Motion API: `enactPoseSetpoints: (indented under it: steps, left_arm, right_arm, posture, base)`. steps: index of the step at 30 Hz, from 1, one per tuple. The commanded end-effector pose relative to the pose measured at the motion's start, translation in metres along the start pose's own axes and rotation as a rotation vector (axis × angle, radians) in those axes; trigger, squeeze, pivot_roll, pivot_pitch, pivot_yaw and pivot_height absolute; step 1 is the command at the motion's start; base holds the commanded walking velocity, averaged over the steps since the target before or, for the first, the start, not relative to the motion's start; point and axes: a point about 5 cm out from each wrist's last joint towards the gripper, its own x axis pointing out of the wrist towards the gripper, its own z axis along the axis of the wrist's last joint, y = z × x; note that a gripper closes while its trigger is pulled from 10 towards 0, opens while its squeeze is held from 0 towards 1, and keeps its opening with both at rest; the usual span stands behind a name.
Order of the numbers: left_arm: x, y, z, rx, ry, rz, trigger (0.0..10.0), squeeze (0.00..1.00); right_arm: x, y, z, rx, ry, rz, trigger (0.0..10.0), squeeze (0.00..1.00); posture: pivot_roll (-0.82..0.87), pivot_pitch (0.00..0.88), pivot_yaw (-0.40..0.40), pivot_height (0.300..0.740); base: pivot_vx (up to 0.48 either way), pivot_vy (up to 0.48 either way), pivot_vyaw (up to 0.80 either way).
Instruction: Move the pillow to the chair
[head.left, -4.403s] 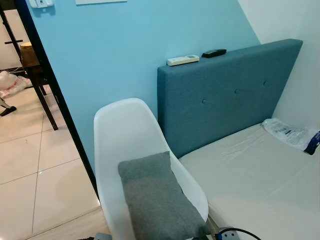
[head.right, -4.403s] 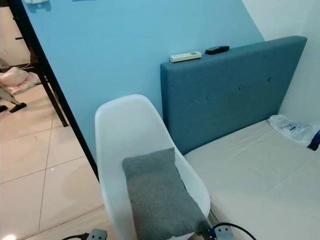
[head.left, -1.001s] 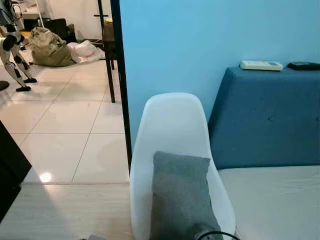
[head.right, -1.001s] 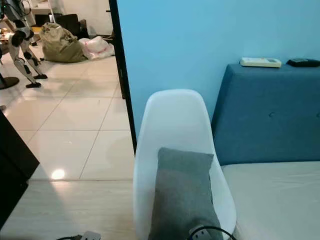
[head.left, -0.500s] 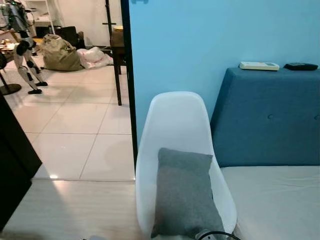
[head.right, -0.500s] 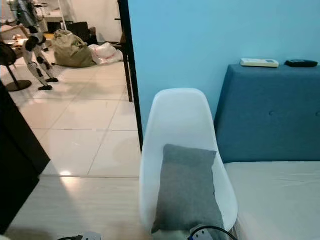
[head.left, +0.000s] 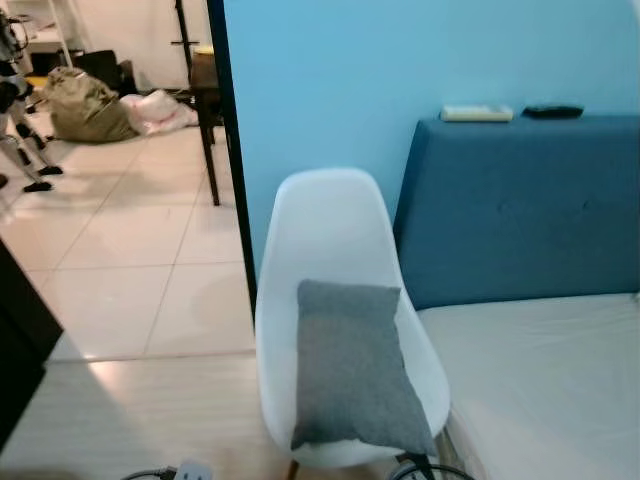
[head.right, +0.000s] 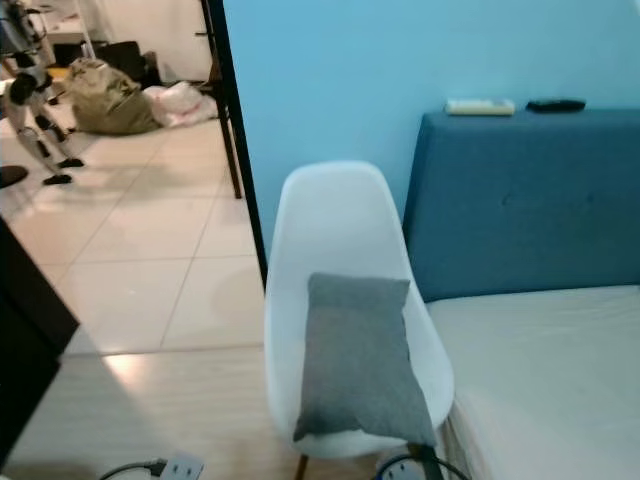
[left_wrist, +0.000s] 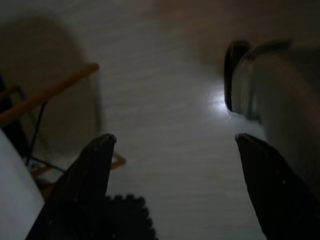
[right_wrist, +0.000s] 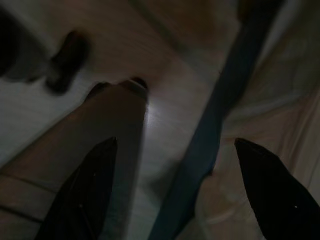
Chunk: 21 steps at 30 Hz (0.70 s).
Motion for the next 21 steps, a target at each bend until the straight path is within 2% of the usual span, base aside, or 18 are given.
enactPoseSetpoints:
  steps: [1,21]
  left_arm:
    - [-0.0008,-0.0179,-0.0083,0.007,0.038,-0.066,10.0,0.00]
    - [-0.0001,-0.0182,-0.0022,0.011,0.023,-0.078,10.0,0.00]
  right_arm:
    - [0.0005,0.0052,-0.0040,-0.003,0.019,0.014,10.0,0.00]
    - [0.0007,0.0073,-0.0053,0.017,0.019,0.015,10.0,0.00]
  posture:
    - [0.06,0.000,-0.050,0.740]
    - [0.05,0.000,-0.033,0.740]
  base:
    - [-0.307,0.000,0.00]
    - [-0.305,0.000,0.00]
